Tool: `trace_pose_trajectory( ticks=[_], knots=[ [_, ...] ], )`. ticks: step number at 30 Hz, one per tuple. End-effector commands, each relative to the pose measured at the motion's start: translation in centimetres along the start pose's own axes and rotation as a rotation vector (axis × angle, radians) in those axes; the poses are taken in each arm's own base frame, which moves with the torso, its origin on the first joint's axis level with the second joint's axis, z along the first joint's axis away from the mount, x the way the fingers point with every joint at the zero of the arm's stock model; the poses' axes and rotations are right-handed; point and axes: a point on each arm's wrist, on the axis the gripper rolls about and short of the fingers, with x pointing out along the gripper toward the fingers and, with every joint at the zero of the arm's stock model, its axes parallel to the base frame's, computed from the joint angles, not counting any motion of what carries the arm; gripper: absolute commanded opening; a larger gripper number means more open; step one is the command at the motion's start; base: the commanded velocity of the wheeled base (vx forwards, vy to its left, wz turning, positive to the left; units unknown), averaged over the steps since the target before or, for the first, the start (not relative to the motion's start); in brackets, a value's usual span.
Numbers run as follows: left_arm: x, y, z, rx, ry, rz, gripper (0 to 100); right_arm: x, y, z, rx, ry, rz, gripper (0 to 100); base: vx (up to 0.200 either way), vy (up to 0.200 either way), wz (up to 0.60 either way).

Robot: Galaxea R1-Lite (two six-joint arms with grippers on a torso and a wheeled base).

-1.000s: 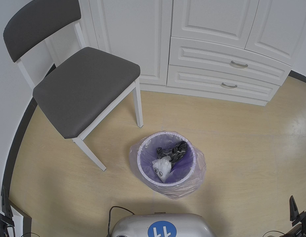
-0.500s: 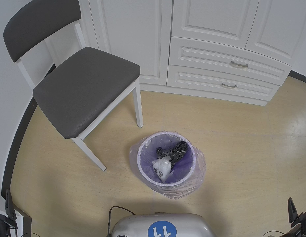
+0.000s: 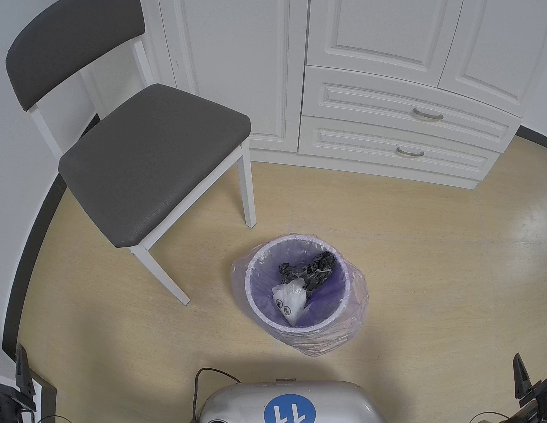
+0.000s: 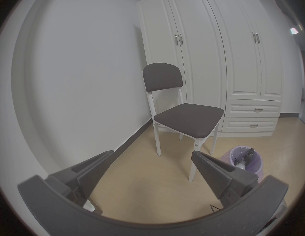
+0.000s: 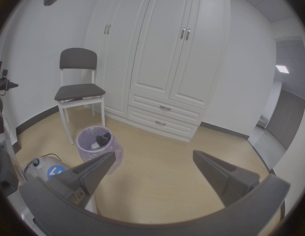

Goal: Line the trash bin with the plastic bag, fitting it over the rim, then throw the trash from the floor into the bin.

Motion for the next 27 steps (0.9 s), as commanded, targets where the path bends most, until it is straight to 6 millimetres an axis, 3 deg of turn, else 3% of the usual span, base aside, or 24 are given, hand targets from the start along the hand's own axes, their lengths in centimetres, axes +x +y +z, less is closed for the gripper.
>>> trace_pose_trajectory(
  ticks=[1, 27],
  knots=[
    [-0.03, -0.01, -0.52, 0.002, 0.001, 0.000, 100, 0.00, 0.15, -0.50, -0.003, -0.001, 0.011, 100, 0.000, 0.000, 0.00],
    [-0.02, -0.02, -0.59, 0.008, 0.009, -0.005, 100, -0.02, 0.46, -0.55, 0.055, -0.017, 0.138, 100, 0.000, 0.000, 0.00]
  ],
)
